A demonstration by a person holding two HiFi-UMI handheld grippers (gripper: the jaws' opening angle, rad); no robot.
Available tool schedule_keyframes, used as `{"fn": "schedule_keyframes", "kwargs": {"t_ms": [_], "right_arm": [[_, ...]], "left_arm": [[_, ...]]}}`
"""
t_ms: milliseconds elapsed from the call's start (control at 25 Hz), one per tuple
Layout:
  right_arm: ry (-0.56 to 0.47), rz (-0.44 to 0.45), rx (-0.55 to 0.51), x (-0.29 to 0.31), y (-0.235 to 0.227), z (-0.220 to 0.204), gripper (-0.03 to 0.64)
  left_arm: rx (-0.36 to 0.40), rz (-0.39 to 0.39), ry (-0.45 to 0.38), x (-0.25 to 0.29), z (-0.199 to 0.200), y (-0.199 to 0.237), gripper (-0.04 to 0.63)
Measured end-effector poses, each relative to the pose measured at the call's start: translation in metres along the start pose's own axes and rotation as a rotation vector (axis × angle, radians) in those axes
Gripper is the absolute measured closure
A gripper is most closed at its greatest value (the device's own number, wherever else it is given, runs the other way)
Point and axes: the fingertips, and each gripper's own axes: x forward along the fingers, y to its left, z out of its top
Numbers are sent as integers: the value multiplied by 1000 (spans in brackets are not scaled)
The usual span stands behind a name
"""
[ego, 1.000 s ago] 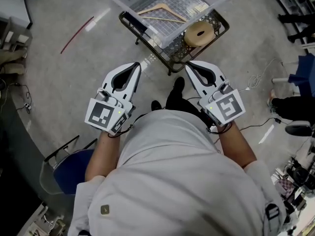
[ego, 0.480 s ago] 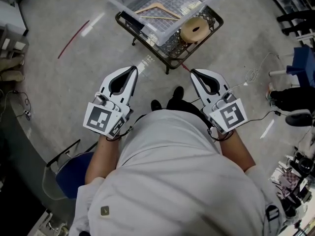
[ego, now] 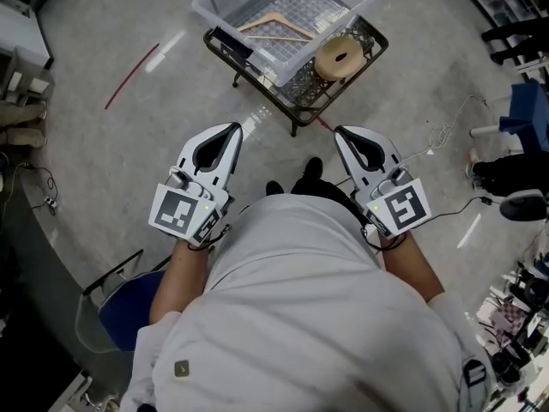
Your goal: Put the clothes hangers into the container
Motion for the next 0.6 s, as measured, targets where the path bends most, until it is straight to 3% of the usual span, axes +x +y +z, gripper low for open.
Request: {"fn": "schedule_keyframes", "kwargs": {"t_ms": [600], "right_arm": [[9,4,16,-5,10,7,597]], "left_arm": [[-3,4,-6,-14,1,-6,578]]}}
